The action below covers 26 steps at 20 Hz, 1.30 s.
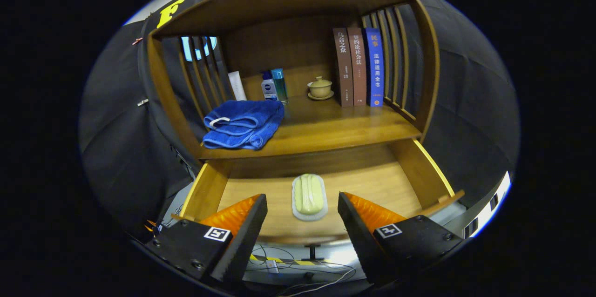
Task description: Pull open the drawer, take out the items inside it, and place them on the countertop above the cabinet.
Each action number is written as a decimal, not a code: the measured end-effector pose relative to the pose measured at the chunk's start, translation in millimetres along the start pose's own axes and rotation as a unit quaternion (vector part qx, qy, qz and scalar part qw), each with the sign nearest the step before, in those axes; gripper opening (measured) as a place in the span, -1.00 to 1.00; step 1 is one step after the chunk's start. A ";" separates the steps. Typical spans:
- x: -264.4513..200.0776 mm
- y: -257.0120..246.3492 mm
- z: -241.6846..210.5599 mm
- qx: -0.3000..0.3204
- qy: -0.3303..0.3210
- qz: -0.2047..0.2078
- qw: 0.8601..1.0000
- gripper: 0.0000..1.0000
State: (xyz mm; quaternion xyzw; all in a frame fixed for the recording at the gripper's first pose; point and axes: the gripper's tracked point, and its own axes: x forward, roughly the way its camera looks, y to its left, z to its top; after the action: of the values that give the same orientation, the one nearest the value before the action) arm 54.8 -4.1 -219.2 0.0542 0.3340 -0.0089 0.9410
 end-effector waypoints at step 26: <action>140.3 -16.6 -76.4 -0.038 0.263 -0.024 0.964 -0.71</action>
State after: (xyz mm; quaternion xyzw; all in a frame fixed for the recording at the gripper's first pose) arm 115.0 -9.5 -368.0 0.0111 0.5711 -0.0041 0.8208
